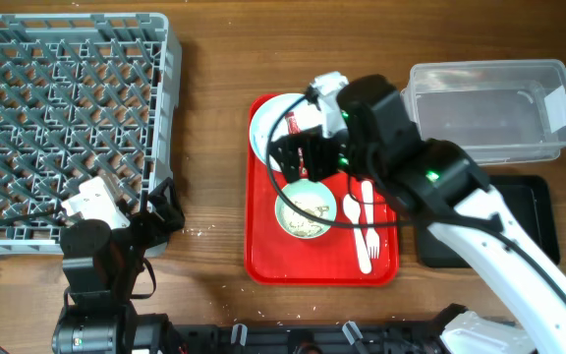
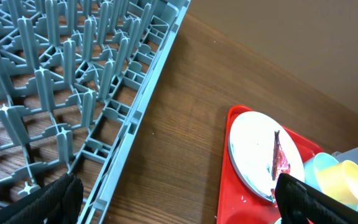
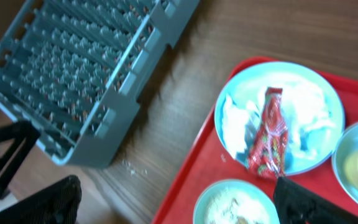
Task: Sort waste into correct bins and load items into the dishwasher rack
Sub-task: 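Move the right gripper over the blue plate to the red wrapper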
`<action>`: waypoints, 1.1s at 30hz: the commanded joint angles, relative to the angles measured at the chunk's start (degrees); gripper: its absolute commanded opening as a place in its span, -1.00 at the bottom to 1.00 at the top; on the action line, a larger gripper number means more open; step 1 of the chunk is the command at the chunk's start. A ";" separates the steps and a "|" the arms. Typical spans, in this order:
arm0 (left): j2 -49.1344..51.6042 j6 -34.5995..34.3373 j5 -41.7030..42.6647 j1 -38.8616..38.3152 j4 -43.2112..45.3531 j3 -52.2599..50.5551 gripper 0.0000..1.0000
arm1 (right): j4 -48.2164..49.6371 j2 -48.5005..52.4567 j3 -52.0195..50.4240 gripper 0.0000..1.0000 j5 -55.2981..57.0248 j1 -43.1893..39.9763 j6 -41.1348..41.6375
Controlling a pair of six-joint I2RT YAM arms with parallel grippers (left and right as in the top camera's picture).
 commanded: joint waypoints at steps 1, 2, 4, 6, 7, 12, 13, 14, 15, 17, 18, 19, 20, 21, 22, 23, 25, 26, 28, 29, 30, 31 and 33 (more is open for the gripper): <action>-0.02 1.31 -0.57 0.26 0.17 0.94 1.00 | 2.60 5.57 1.36 0.99 2.78 0.17 2.43; -0.02 1.29 -0.55 0.26 0.17 0.94 1.00 | 3.23 8.26 1.36 0.90 7.08 0.17 6.34; -0.02 1.29 -0.55 0.26 0.17 0.94 1.00 | 4.26 12.28 1.36 0.61 8.96 0.20 8.98; -0.02 1.29 -0.55 0.26 0.17 0.94 1.00 | 5.60 17.22 1.36 0.46 9.09 0.28 9.01; -0.02 1.29 -0.55 0.26 0.20 0.94 1.00 | 6.27 19.10 1.36 0.41 9.51 0.28 9.09; -0.02 1.29 -0.55 0.26 0.17 0.94 1.00 | 11.23 26.71 1.36 -0.03 12.17 0.28 10.75; -0.02 1.29 -0.55 0.26 0.20 0.94 1.00 | 11.74 27.54 1.36 -0.12 12.76 0.28 11.10; -0.02 1.29 -0.55 0.26 0.17 0.94 1.00 | 11.82 28.57 1.36 -0.20 15.47 0.28 13.46; -0.02 1.29 -0.55 0.26 0.17 0.94 1.00 | 11.91 29.66 1.36 -0.23 17.79 0.28 14.56; -0.02 1.29 -0.55 0.26 0.17 0.94 1.00 | 12.13 31.19 1.36 -0.25 19.02 0.28 14.60; -0.02 1.29 -0.55 0.26 0.17 0.94 1.00 | 12.13 32.17 1.36 -0.26 19.06 0.28 14.60; -0.02 1.29 -0.55 0.26 0.20 0.94 1.00 | 12.13 33.22 1.36 -0.26 19.04 0.28 14.67; -0.02 1.29 -0.55 0.26 0.17 0.94 1.00 | 12.11 34.10 1.36 -0.28 19.04 0.35 14.78; -0.02 1.29 -0.55 0.26 0.17 0.94 1.00 | 12.13 35.15 1.36 -0.28 19.02 0.42 14.82; -0.02 1.29 -0.55 0.26 0.17 0.94 1.00 | 12.15 35.82 1.36 -0.28 19.06 0.44 14.82; -0.02 1.29 -0.55 0.26 0.17 0.94 1.00 | 12.22 36.22 1.36 -0.28 19.17 0.44 14.80; -0.02 1.29 -0.55 0.26 0.17 0.94 1.00 | 12.87 36.89 1.36 -0.28 19.67 0.44 14.82; -0.02 1.31 -0.55 0.26 0.17 0.94 1.00 | 13.14 36.94 1.36 -0.31 19.69 0.44 14.80; -0.02 1.29 -0.55 0.26 0.17 0.94 1.00 | 13.35 36.94 1.36 -0.45 19.69 0.44 14.80; -0.02 1.29 -0.55 0.26 0.17 0.94 1.00 | 13.33 36.94 1.36 -0.57 19.67 0.44 14.78; -0.02 1.29 -0.55 0.26 0.17 0.94 1.00 | 13.29 36.94 1.36 -0.63 19.63 0.44 14.80; -0.02 1.29 -0.55 0.26 0.17 0.94 1.00 | 13.16 36.89 1.36 -0.71 19.45 0.44 14.80; -0.02 1.29 -0.55 0.26 0.17 0.94 1.00 | 12.55 36.54 1.38 -0.81 19.45 0.44 14.80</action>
